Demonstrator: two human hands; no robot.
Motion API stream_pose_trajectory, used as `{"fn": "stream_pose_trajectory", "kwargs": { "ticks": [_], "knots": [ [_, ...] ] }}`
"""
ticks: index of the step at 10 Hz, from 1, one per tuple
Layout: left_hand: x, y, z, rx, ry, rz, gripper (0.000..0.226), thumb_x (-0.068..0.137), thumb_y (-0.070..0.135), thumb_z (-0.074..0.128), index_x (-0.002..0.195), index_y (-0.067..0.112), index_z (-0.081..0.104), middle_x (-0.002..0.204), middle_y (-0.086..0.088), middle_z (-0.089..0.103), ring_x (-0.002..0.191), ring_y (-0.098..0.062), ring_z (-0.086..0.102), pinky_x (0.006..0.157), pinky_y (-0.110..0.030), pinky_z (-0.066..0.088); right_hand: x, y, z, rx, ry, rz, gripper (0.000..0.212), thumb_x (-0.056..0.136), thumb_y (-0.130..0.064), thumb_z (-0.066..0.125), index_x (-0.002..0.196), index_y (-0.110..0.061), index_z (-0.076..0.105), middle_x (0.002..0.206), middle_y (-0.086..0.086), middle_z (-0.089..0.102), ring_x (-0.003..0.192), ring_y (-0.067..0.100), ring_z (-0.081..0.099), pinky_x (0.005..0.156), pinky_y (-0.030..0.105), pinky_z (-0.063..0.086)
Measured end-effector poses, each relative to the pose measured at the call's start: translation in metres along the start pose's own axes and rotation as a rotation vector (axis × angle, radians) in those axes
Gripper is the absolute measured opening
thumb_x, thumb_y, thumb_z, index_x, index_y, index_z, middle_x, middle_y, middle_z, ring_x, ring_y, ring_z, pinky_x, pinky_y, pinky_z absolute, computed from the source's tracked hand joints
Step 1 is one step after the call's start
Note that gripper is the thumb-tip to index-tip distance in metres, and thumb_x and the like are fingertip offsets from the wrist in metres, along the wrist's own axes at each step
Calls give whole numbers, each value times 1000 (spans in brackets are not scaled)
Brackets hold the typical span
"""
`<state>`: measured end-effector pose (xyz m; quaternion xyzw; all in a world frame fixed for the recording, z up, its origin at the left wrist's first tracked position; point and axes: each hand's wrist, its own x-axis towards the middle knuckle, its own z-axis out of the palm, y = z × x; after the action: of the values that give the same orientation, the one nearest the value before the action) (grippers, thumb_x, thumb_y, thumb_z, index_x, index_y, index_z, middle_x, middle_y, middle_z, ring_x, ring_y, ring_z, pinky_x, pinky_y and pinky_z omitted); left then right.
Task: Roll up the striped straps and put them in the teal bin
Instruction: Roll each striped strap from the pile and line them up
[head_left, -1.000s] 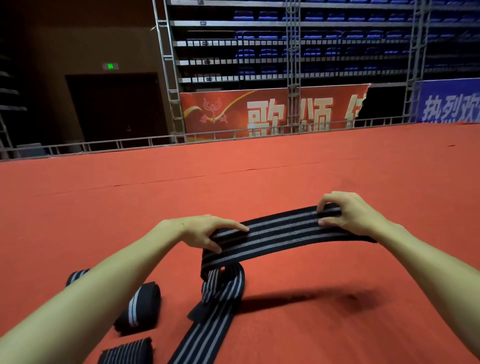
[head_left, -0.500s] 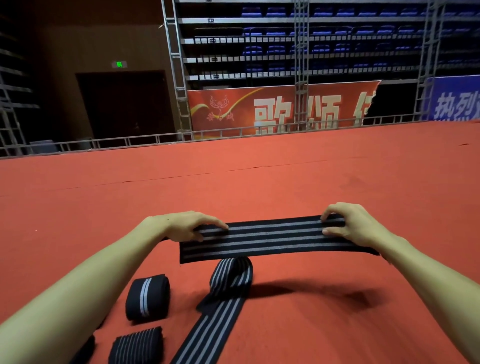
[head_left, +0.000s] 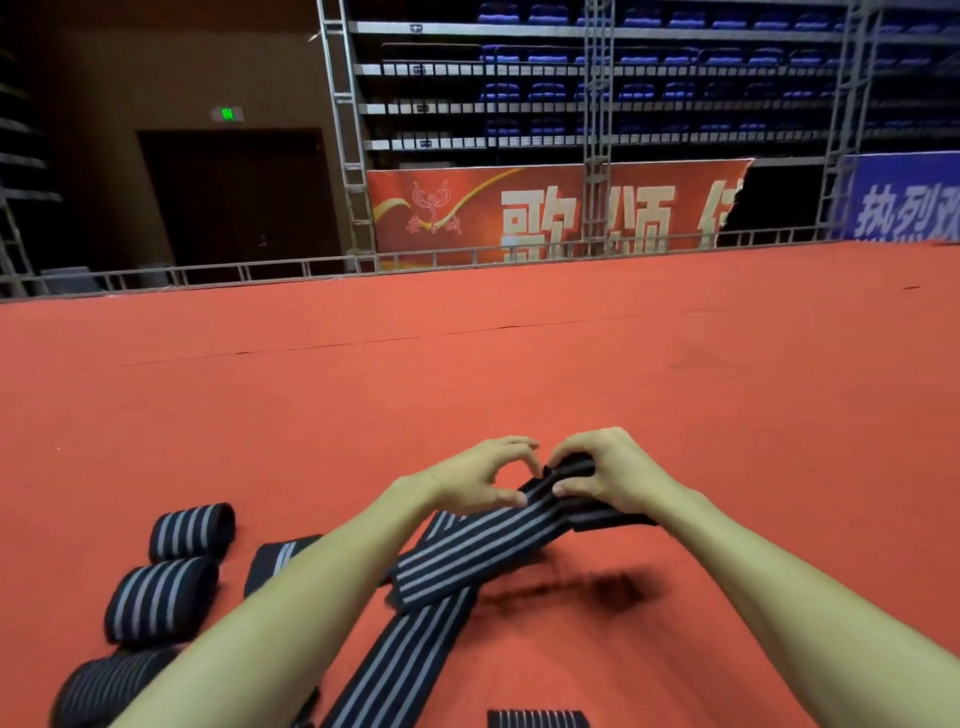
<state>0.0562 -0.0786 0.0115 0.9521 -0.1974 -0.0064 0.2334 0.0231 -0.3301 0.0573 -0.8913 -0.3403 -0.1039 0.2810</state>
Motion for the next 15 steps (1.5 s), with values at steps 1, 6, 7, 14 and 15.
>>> {"fn": "stream_pose_trajectory", "kwargs": {
  "ticks": [1, 6, 7, 14, 15],
  "knots": [
    [-38, 77, -20, -77, 3, 80, 52, 85, 35, 73, 131, 20, 53, 133, 16, 50, 126, -9, 48, 105, -32, 44, -2, -2, -4, 46, 27, -5, 23, 74, -18, 86, 94, -21, 77, 92, -8, 74, 87, 3, 67, 82, 19, 49],
    [-41, 69, -48, 36, -44, 207, 29, 90, 0, 63, 90, 26, 49, 85, -7, 59, 76, -25, 52, 77, -40, 48, -11, -9, -28, -20, -129, -18, 28, 75, -34, 84, 97, -33, 67, 89, -9, 65, 78, 4, 57, 69, 21, 46],
    [-49, 60, -65, 66, -44, 189, 23, 91, -1, 63, 91, 19, 52, 82, -6, 56, 71, -14, 44, 72, -36, 46, -11, -10, -39, -21, -111, -7, 23, 77, -25, 83, 94, -29, 67, 80, -11, 62, 68, -4, 54, 61, 11, 40],
    [-72, 87, -82, -257, 176, 270, 24, 86, 1, 72, 80, 18, 56, 79, 7, 57, 78, -14, 54, 87, -42, 51, 9, -56, -37, 215, -4, -161, 31, 76, -15, 86, 86, -38, 67, 82, -11, 62, 66, -2, 56, 66, 16, 44],
    [-77, 79, -88, -225, 202, 232, 23, 86, 9, 73, 79, 26, 58, 77, 15, 58, 74, -12, 52, 75, -47, 49, 8, -53, -45, 226, -31, -140, 47, 77, -9, 83, 89, -49, 64, 89, -10, 68, 80, 17, 67, 77, 33, 54]
  ]
}}
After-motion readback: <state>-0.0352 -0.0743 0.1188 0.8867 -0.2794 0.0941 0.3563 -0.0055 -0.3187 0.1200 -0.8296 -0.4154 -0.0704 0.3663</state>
